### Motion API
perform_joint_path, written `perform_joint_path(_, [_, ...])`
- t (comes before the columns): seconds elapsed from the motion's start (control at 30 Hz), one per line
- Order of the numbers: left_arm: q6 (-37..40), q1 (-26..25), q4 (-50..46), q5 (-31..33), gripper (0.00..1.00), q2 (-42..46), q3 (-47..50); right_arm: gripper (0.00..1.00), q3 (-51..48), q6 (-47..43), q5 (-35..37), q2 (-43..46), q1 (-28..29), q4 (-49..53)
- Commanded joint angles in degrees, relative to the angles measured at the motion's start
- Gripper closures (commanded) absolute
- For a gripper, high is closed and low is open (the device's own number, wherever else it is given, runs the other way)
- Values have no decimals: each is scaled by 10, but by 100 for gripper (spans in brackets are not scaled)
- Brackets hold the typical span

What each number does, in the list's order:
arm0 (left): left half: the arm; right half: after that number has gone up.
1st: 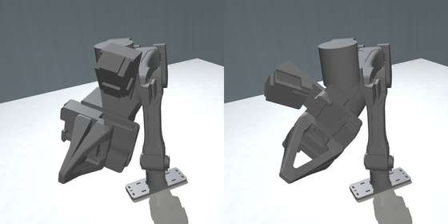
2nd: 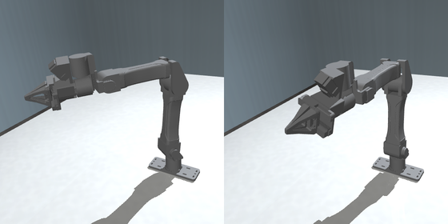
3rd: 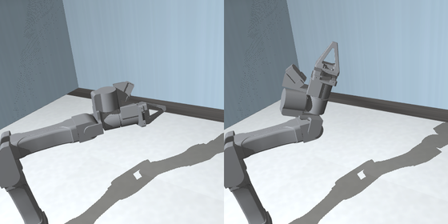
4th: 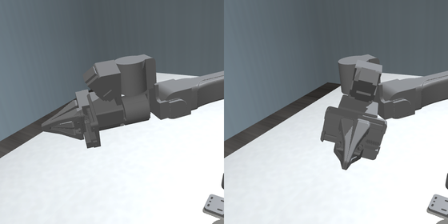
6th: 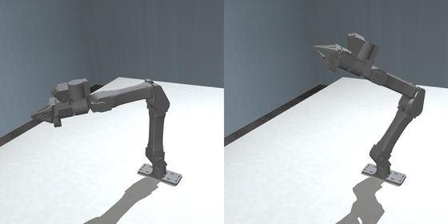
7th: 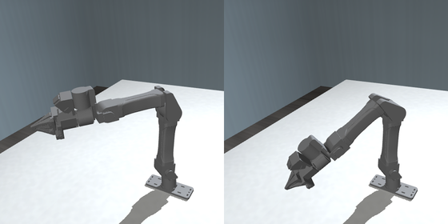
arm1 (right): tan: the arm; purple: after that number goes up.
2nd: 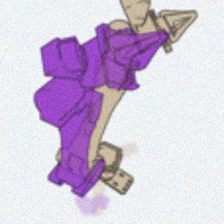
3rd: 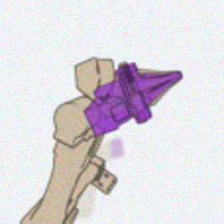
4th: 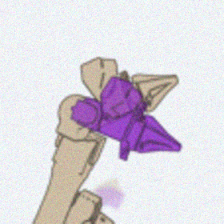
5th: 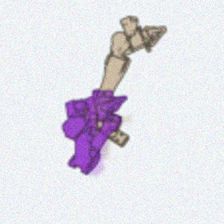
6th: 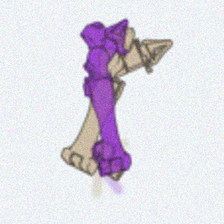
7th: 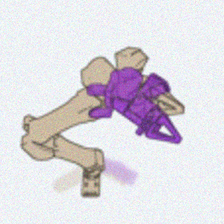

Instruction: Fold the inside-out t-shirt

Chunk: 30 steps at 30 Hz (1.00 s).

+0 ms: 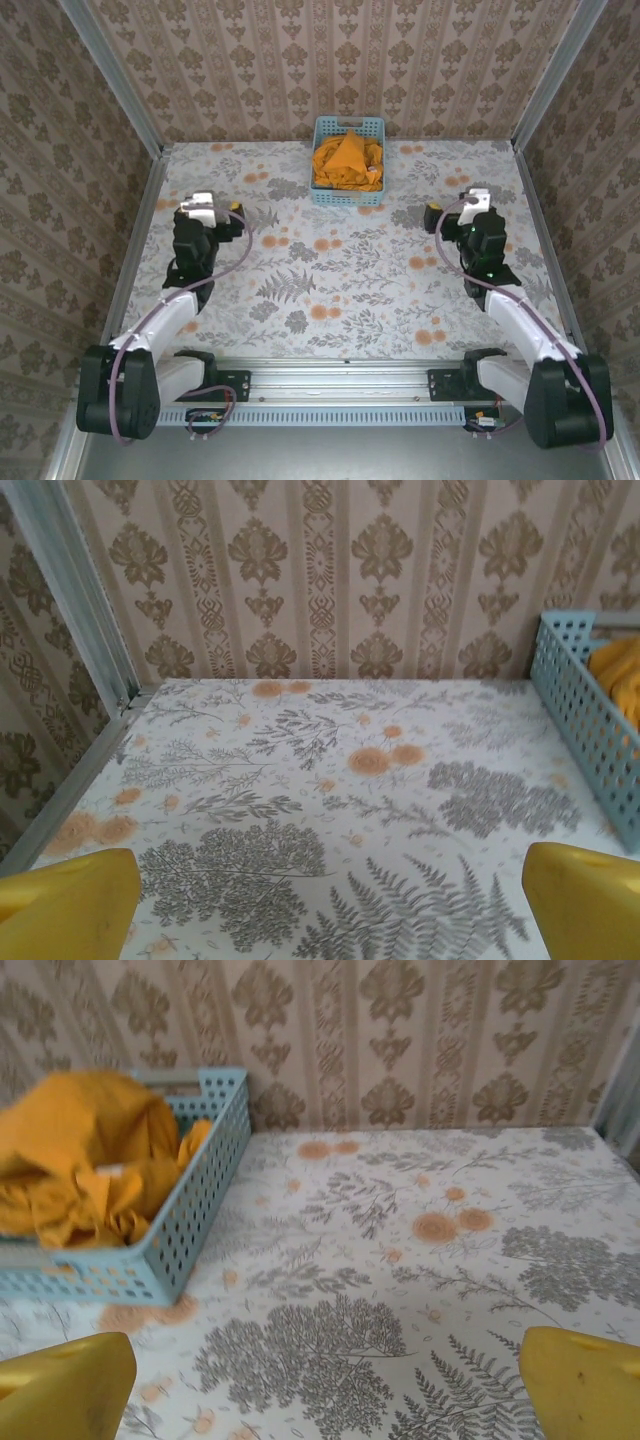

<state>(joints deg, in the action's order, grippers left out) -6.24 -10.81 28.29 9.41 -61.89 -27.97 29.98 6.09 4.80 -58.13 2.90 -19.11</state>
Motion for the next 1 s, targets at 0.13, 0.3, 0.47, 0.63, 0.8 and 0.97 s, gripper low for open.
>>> perform_joint_path(0.13, [-249, 21, -260, 38, 0, -19, -123, 0, 68, 142, 3, 67, -3, 166])
perform_joint_path(0.3, [-272, 66, -253, -66, 0, -52, -144, 0, 76, 201, -59, 17, -21, 135])
perform_joint_path(0.47, [-260, 67, -268, -115, 0, -76, -158, 0, 184, 178, -78, -109, -3, 208])
perform_joint_path(0.63, [-269, 33, -276, -118, 0, -87, -152, 0, 268, 171, -68, -211, 46, 199])
perform_joint_path(0.8, [-280, -19, -262, -126, 0, -108, -144, 0, 405, 171, -33, -358, 110, 237])
perform_joint_path(0.97, [-283, -47, -250, -138, 0, -106, -130, 0, 529, 182, -28, -473, 141, 274])
